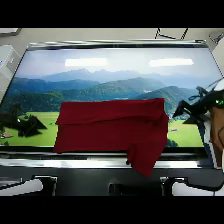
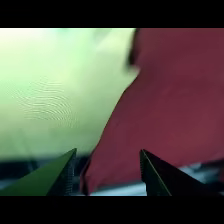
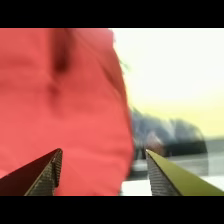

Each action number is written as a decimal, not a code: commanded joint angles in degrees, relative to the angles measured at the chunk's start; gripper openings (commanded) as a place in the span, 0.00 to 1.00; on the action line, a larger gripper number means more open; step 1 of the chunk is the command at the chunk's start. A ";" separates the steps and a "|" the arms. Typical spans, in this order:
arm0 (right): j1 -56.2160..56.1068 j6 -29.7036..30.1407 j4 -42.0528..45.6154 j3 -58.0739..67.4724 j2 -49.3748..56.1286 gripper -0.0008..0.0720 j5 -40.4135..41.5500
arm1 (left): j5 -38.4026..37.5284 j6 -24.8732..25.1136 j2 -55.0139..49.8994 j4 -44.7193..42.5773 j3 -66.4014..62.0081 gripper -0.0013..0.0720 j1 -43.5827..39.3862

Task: Fold the clothes and pants, and hang the long-sleeved shirts on hangers.

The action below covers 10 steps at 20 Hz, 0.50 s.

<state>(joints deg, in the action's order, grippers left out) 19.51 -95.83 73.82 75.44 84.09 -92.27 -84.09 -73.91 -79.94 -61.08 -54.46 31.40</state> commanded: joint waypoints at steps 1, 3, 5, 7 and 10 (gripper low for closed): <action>1.70 2.60 0.26 -10.21 -5.95 0.84 -0.44 | 2.58 5.92 5.62 0.07 15.61 0.59 3.67; 1.70 3.82 0.15 -13.14 -7.21 0.84 -0.90 | 3.96 8.79 5.73 0.85 20.61 0.59 3.72; 1.73 4.66 -0.04 -13.55 -7.69 0.84 -1.22 | 5.64 9.18 5.70 3.15 23.67 0.59 3.50; 1.73 4.81 -1.05 -13.55 -7.78 0.84 -1.07 | 6.82 9.68 5.70 5.29 24.96 0.56 3.50; 1.70 4.83 -1.79 -13.55 -7.80 0.84 -0.81 | 7.26 9.62 5.70 5.66 24.98 0.51 3.50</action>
<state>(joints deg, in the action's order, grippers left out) 21.17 -91.48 72.84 62.48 76.66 -93.14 -78.81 -65.19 -74.43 -56.47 -31.16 34.76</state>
